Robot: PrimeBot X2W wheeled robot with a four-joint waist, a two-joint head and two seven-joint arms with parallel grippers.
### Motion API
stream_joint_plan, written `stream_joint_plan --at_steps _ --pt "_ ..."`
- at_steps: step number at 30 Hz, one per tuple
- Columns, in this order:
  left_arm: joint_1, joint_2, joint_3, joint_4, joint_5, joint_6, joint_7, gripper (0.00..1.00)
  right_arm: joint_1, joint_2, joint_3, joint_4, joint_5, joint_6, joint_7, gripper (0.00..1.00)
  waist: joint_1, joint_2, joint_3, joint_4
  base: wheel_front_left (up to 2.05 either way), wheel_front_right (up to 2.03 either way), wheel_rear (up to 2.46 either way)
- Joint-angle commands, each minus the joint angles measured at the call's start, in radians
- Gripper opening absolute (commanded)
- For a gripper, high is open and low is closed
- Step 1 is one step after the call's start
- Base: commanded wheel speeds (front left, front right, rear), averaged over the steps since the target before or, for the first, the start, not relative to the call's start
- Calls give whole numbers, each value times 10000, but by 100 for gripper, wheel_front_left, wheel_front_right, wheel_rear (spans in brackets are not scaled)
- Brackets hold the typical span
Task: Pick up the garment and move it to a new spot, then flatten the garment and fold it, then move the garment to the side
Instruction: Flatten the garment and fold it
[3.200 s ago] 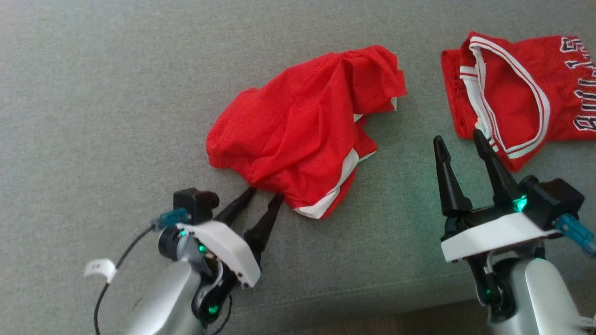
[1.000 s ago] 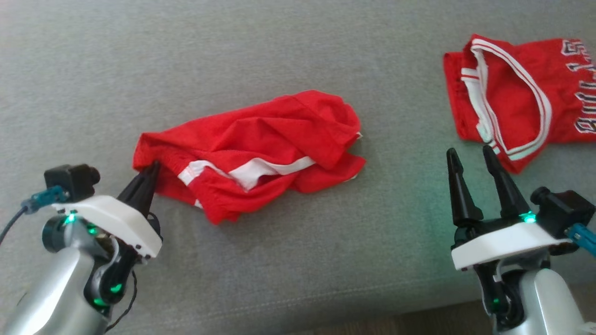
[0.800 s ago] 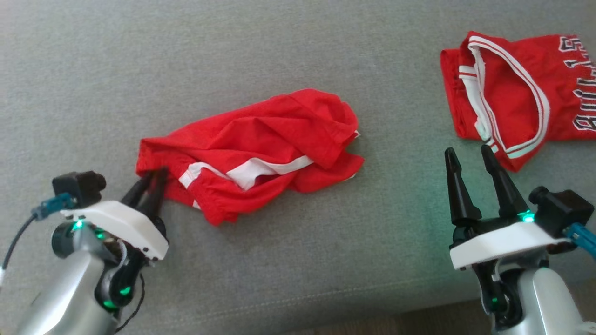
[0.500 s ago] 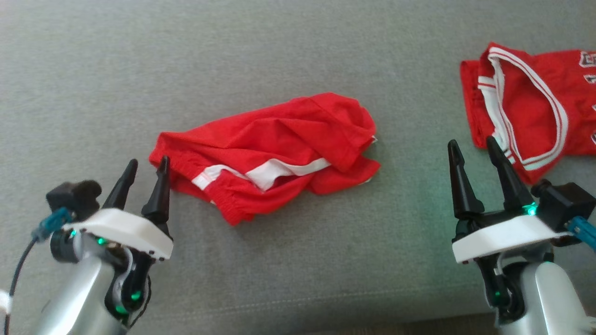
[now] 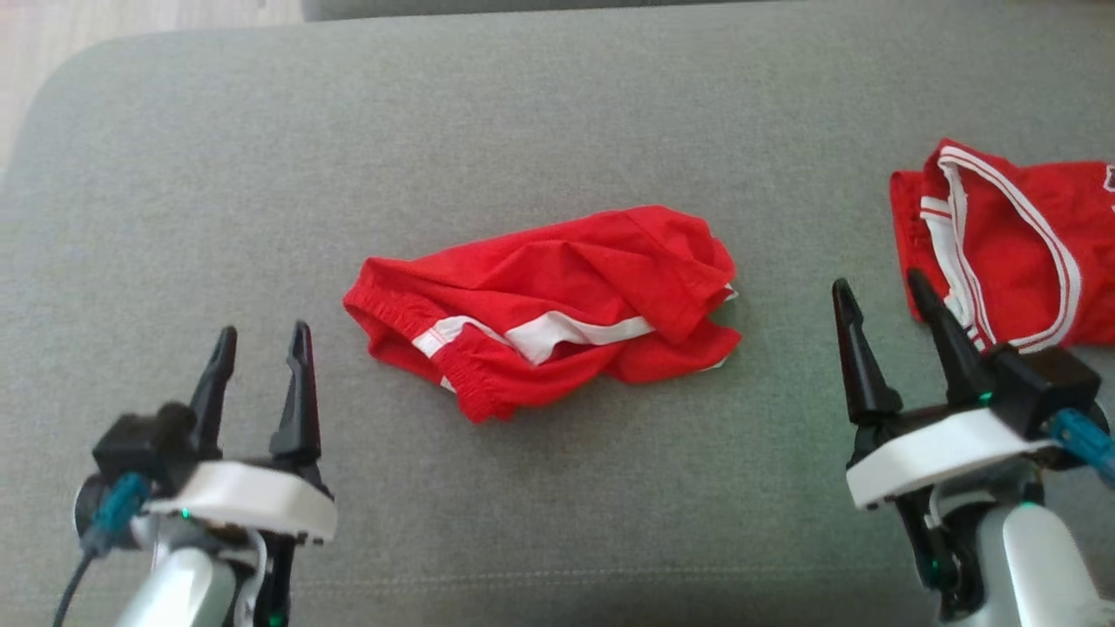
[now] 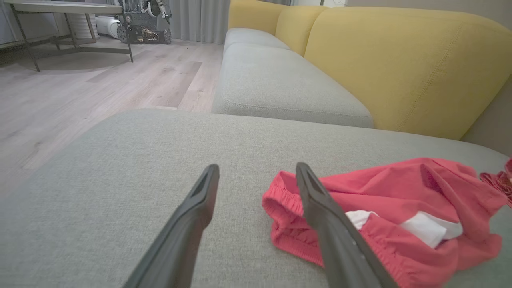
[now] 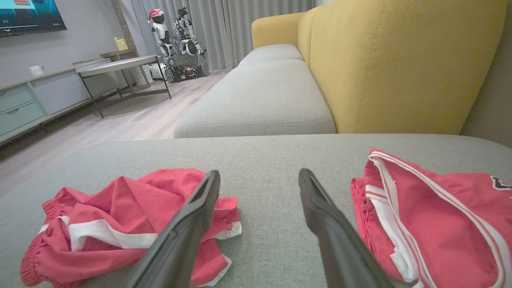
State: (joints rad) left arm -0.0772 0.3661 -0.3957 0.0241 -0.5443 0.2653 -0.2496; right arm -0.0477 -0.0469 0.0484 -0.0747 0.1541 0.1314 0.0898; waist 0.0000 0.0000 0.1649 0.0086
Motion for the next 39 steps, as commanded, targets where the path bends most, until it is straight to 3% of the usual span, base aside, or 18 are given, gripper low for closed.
stream_joint_plan --at_steps 1,15,31,32,34,39 --pt "-246 274 477 -399 99 67 -113 100 -83 -33 246 -422 -57 -7 37 100 0 0 -37 49 0 0 0" --pt "-35 261 390 -841 306 51 -118 100 0 -33 432 -443 -130 -7 381 100 0 0 -38 244 0 0 0" --pt "-977 -173 213 -581 566 -528 -121 100 -1845 -33 1548 3000 633 -7 -191 100 0 0 739 1157 0 0 0" --pt "-1004 -213 234 -567 592 -556 -121 100 -1974 -33 1567 3178 655 -7 -228 96 0 0 782 1190 0 0 0" --pt "-1036 -300 269 -554 653 -599 -121 100 -2189 -33 1597 3485 714 -7 -281 0 0 0 851 1237 0 0 0" --pt "-1074 -481 412 -532 784 -727 -121 100 -2615 -33 1388 3388 728 -7 -670 0 0 0 975 1304 0 0 0"
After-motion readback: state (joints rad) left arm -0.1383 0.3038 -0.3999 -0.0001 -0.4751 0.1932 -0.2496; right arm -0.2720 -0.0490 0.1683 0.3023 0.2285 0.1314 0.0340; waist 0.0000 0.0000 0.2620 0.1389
